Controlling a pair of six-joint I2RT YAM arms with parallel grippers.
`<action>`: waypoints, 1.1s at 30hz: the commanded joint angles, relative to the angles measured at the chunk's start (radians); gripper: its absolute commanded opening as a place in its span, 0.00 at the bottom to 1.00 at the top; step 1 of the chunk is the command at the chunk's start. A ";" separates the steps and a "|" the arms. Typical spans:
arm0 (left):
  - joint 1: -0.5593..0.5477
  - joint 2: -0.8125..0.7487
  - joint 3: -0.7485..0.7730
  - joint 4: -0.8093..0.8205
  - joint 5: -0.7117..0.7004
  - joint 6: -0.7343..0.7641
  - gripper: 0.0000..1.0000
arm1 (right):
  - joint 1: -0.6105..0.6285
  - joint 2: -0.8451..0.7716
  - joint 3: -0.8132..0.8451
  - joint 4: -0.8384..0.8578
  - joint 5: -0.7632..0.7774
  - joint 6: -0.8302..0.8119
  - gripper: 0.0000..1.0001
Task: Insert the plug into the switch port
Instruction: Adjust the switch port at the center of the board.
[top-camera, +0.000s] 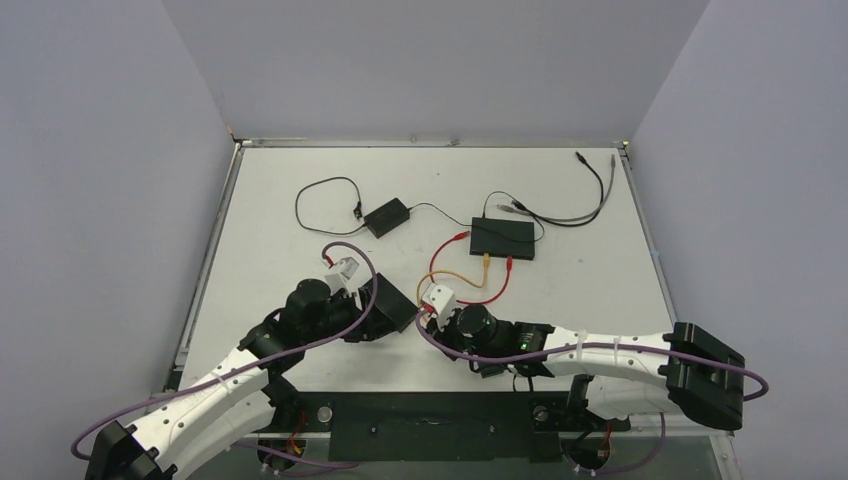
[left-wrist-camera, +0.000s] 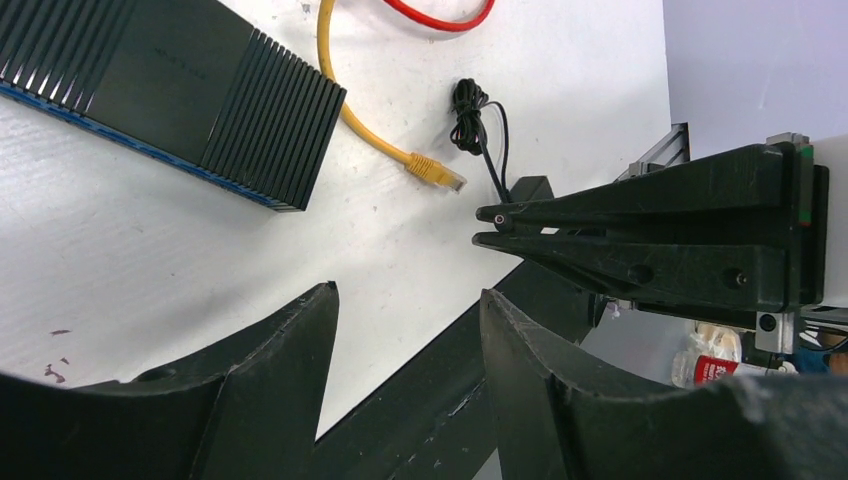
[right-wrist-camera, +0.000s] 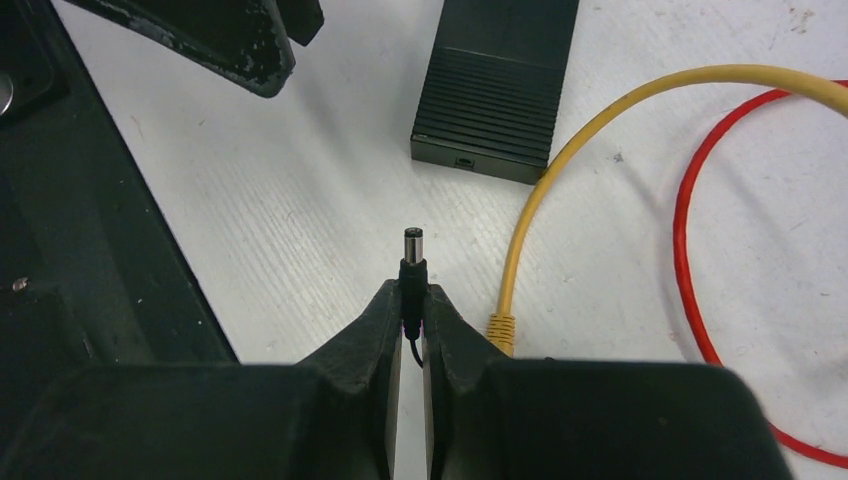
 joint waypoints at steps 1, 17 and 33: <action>-0.002 -0.005 0.043 -0.025 0.005 0.002 0.52 | 0.010 0.045 0.051 -0.050 -0.054 -0.016 0.00; -0.003 0.137 0.062 0.119 0.171 -0.020 0.52 | 0.047 0.094 0.108 0.025 -0.107 -0.063 0.00; -0.003 0.137 0.032 0.161 0.242 -0.059 0.36 | 0.066 0.124 0.162 0.057 -0.100 -0.115 0.00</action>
